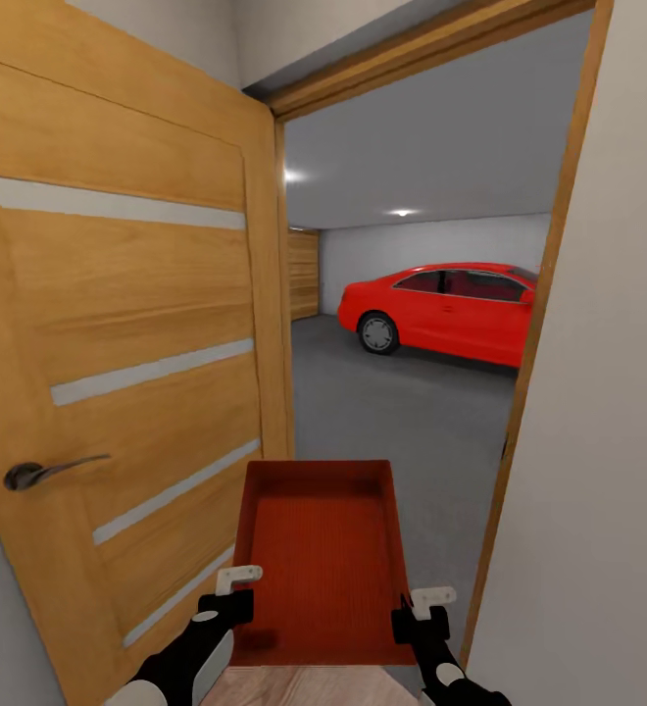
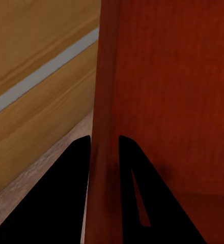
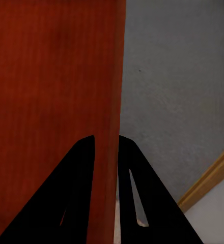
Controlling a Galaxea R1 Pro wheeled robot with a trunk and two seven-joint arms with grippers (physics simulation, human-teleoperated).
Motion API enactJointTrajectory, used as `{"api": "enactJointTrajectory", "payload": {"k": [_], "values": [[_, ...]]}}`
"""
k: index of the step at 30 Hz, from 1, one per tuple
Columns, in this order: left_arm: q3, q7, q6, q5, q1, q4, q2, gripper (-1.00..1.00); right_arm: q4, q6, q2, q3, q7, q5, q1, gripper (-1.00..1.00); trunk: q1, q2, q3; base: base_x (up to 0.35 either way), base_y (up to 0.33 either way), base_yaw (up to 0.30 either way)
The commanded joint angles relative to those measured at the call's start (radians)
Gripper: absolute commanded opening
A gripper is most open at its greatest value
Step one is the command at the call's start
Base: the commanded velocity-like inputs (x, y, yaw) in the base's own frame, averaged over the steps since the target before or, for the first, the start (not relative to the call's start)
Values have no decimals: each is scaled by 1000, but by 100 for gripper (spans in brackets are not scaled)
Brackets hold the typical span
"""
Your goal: Move the two storage containers from the living room to the garage. In the garage, place one container on the floor and stack the other container on top of it (either order is fine).
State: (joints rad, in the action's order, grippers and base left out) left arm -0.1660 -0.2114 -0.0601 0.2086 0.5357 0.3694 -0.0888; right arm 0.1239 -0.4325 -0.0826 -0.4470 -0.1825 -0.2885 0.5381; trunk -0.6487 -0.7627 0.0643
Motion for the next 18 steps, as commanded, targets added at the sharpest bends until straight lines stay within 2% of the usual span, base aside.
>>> {"api": "enactJointTrajectory", "payload": {"k": [1,11,18], "values": [[-7,-16,-7,11,0,-1,9,-100,0,-80,4,8,-66,-12,2,-100,-1,-1,2,249,216,-215],[-7,-16,-7,11,0,-1,9,-100,0,-80,4,8,-66,-8,2,-100,-1,-1,2,249,216,-45],[-7,-16,-7,11,0,-1,9,-100,0,-80,4,8,-66,-15,2,-100,-1,-1,2,249,216,-224]]}}
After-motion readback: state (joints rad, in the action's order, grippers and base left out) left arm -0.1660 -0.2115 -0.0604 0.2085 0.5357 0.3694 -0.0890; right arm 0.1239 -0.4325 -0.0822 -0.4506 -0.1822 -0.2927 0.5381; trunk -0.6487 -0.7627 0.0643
